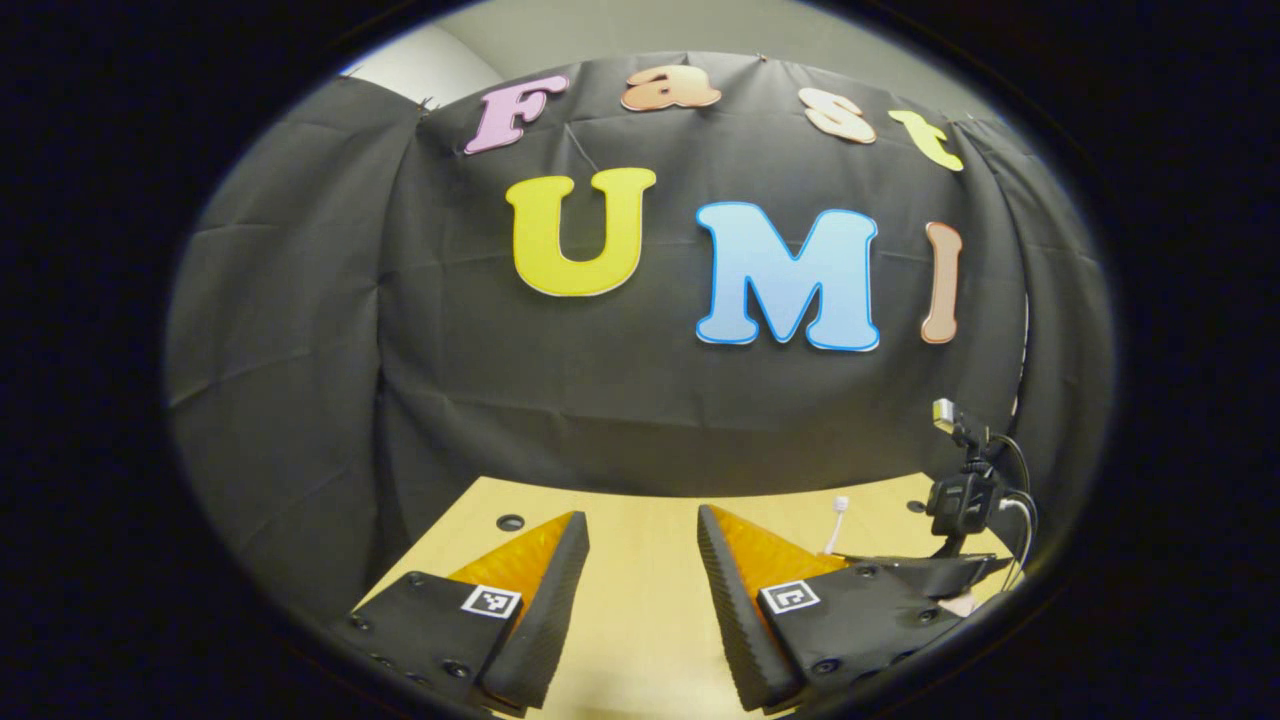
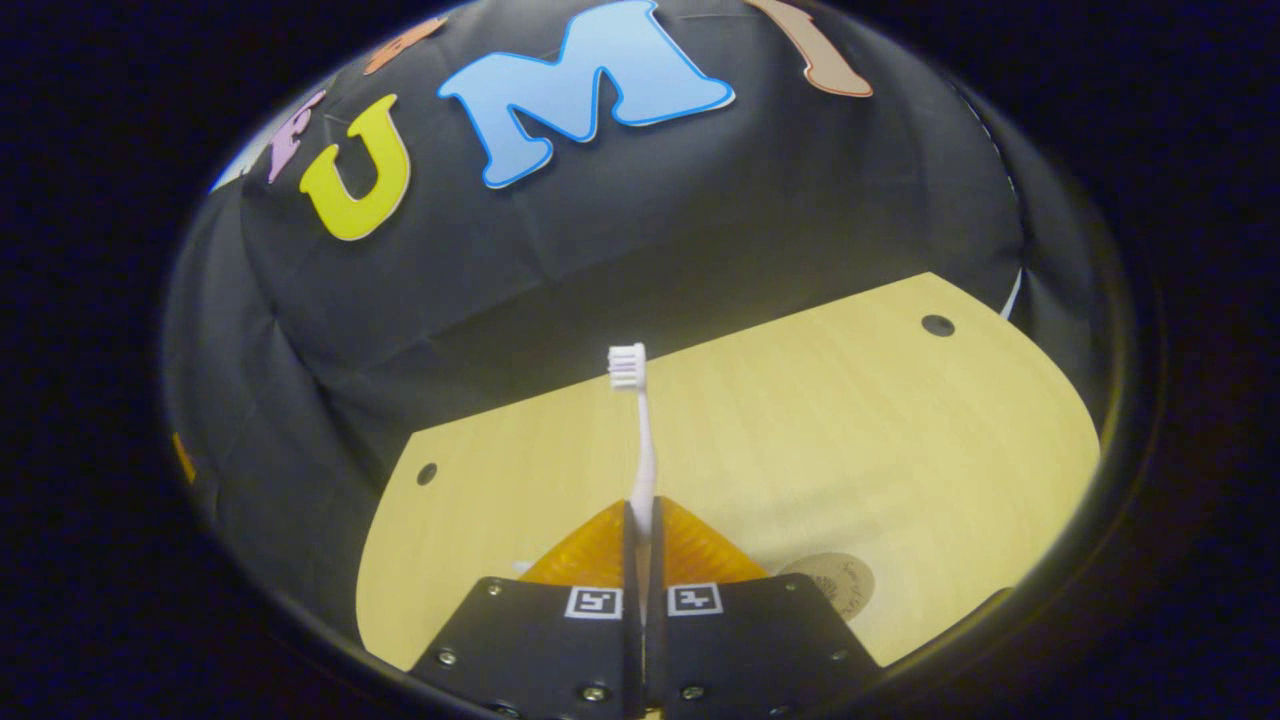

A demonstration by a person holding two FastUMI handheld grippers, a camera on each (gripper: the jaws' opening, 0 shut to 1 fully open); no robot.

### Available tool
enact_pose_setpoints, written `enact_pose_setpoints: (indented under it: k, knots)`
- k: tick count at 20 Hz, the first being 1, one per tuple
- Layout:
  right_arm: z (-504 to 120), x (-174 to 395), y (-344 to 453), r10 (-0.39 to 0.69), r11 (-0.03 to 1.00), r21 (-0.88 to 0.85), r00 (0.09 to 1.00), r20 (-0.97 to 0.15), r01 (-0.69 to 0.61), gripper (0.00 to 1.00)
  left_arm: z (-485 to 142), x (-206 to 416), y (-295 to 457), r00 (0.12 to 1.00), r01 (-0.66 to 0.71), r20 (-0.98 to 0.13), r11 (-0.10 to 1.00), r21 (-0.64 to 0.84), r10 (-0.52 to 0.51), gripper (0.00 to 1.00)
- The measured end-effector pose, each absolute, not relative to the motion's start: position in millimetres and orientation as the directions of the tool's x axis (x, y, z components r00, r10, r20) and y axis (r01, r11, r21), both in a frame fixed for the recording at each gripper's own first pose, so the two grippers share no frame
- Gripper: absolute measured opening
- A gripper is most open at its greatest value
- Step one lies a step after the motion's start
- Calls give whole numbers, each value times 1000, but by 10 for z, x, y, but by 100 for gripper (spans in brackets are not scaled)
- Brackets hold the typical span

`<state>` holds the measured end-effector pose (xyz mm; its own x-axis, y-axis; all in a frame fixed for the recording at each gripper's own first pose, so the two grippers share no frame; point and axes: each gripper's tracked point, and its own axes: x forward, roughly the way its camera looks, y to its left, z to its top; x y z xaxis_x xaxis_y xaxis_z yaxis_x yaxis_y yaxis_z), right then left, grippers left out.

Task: Put the toothbrush and toothpaste on the desktop into the cup, then pick up the cup and place it on the coaster on the desktop.

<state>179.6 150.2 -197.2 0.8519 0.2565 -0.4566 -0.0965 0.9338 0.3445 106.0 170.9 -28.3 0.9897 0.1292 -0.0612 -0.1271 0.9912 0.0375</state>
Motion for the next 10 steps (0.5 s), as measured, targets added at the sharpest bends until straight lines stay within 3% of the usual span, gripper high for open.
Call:
enact_pose_setpoints:
  k: [5, 6, 7, 8, 10]
  knots:
    - [-1965, 1659, 1517, 223, 952, 287, 893, -392, -112, 3, -339, 1068, 1666, 990, -117, -77, 992, 45, 120, 72]
    - [-1989, 1610, 1499, 212, 958, 265, 896, -391, -111, 6, -349, 1063, 1663, 990, -115, -77, 992, 47, 119, 72]
    - [-2030, 1561, 1500, 205, 964, 240, 895, -397, -115, 17, -346, 1063, 1645, 990, -114, -78, 992, 48, 117, 72]
    - [-2074, 1505, 1547, 223, 964, 225, 889, -401, -141, 11, -358, 1063, 1637, 990, -111, -80, 993, 46, 115, 72]
    - [-2127, 1386, 1530, 221, 969, 193, 886, -408, -153, 23, -390, 1057, 1625, 990, -108, -86, 993, 41, 111, 72]
